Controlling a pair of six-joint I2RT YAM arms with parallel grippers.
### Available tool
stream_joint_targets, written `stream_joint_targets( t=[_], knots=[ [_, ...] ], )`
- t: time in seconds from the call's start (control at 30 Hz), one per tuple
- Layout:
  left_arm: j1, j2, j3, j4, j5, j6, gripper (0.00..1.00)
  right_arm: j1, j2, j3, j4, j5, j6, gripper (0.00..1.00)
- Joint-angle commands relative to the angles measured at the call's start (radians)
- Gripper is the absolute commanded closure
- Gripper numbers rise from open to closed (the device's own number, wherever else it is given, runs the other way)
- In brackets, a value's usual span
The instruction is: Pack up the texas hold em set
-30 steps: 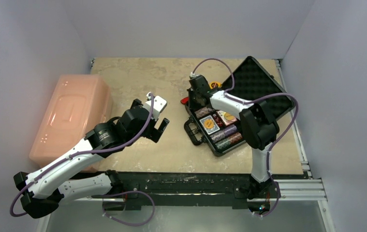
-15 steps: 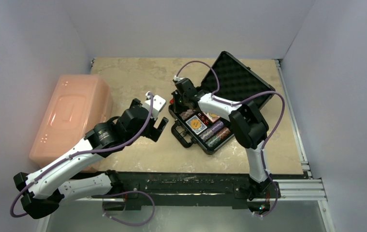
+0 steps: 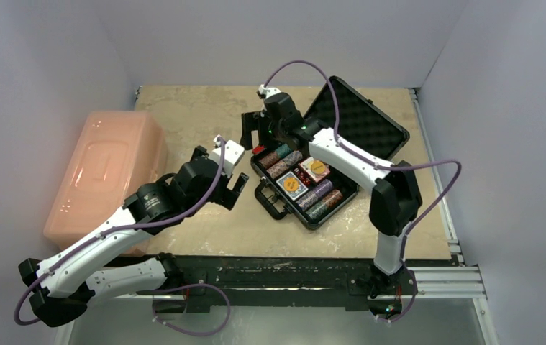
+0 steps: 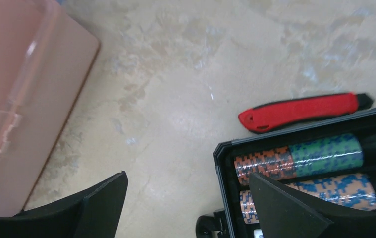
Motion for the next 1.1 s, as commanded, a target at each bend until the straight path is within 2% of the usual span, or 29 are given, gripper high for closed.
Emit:
stream_joint_targets(
  t=[0.0, 0.13, 0.3, 0.5, 0.67, 0.8, 1.07],
  knots=[
    [0.004, -0.006, 0.006, 0.030, -0.014, 0.019, 0.11, -0.024, -0.109, 0.066, -0.066, 0.098, -0.019, 0.01],
    [0.003, -0.002, 0.005, 0.033, -0.012, 0.020, 0.11, -0.032, -0.147, 0.131, -0.156, 0.338, 0.054, 0.01],
    [0.004, 0.009, 0.003, 0.034, -0.010, 0.022, 0.11, -0.052, -0.246, 0.046, -0.122, 0.575, 0.038, 0.01],
    [0.004, 0.032, 0.001, 0.035, 0.011, 0.030, 0.11, -0.241, -0.331, 0.094, -0.147, 0.437, 0.026, 0.01],
    [0.003, 0.033, -0.019, 0.064, 0.052, 0.036, 0.11, -0.391, -0.303, 0.184, -0.278, 0.415, 0.027, 0.03],
    [0.003, 0.070, -0.009, 0.058, 0.070, 0.019, 0.11, -0.526, -0.312, 0.145, -0.276, 0.310, 0.027, 0.03],
    [0.004, 0.134, 0.006, 0.084, 0.143, -0.148, 0.12, -0.762, -0.305, 0.069, -0.198, 0.141, 0.000, 0.07]
  ],
)
